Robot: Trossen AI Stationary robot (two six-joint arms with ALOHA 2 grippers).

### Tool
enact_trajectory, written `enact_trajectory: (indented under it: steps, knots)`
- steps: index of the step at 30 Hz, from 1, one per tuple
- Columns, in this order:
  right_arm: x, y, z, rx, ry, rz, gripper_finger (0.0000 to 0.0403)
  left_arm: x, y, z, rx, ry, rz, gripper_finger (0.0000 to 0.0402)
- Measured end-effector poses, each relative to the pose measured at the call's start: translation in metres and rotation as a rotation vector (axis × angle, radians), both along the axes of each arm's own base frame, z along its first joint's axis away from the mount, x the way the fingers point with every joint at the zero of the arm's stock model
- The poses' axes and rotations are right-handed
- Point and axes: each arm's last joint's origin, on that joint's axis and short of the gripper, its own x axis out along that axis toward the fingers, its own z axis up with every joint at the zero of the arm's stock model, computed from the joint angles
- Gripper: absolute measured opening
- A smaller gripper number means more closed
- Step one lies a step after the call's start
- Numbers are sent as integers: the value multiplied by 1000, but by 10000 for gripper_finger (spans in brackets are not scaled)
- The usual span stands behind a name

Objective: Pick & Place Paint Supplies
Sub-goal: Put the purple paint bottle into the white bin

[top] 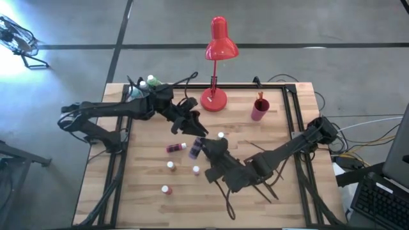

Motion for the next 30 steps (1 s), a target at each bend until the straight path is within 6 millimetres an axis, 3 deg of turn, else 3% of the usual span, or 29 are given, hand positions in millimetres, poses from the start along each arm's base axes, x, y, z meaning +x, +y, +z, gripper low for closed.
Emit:
enact_trajectory:
  steps: [6, 11, 16, 22, 27, 30]
  knots:
    - [-13, 17, 2, -34, -34, -75, 329, -18, 23, 8, 79, -23, 102, 124]
    - [-29, 5, 3, 29, -114, -199, 312, -40, 32, 15, 200, -26, 220, 124]
    - [-59, -21, -3, 204, -173, -272, 294, -67, 29, 19, 397, 35, 407, 124]
    - [-94, -70, -6, 659, -212, -544, 278, -102, 25, 23, 688, 138, 784, 124]
    - [-114, -95, -25, 773, -220, -723, 266, -120, 24, 7, 845, 234, 1090, 123]
    - [-129, -104, -36, 798, -261, -772, 260, -125, 26, -11, 872, 262, 1186, 123]
